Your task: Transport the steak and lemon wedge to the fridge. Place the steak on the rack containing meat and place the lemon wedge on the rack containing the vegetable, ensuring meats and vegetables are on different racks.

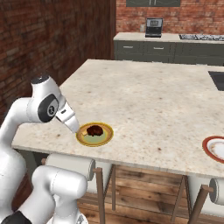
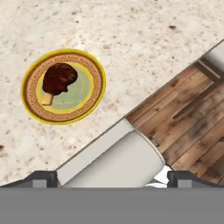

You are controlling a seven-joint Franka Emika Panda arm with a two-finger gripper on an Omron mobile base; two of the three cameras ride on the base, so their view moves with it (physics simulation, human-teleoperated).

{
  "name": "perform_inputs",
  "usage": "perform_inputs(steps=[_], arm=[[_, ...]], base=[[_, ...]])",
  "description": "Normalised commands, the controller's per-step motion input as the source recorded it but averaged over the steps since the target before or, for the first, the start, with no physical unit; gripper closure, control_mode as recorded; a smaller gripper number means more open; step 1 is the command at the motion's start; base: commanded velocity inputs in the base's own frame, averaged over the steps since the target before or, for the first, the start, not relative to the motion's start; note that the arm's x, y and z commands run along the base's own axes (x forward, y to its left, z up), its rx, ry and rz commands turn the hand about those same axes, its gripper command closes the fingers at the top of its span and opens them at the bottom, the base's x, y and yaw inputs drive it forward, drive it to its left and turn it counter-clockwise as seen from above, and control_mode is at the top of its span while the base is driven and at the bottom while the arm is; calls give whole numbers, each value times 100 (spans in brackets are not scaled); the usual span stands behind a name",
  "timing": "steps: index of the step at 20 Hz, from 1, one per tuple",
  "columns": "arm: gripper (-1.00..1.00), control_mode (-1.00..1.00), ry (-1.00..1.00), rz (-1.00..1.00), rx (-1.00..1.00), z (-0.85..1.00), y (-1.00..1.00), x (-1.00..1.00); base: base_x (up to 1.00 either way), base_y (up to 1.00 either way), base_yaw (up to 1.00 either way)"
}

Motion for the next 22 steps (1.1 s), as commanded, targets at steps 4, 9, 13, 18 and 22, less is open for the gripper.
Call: perform_inputs(steps=[4,9,13,18,22], arm=[[-100,-100,14,0,1,-72,-5,100],[-100,-100,5,0,2,-58,-10,100],[-100,-100,7,0,2,-72,0,100],[-100,-100,16,-2,6,-42,0,83],[-100,-100,6,-4,3,-34,0,81]], base=[[0,0,0],[0,0,0],[0,0,0],[0,0,0],[0,0,0]])
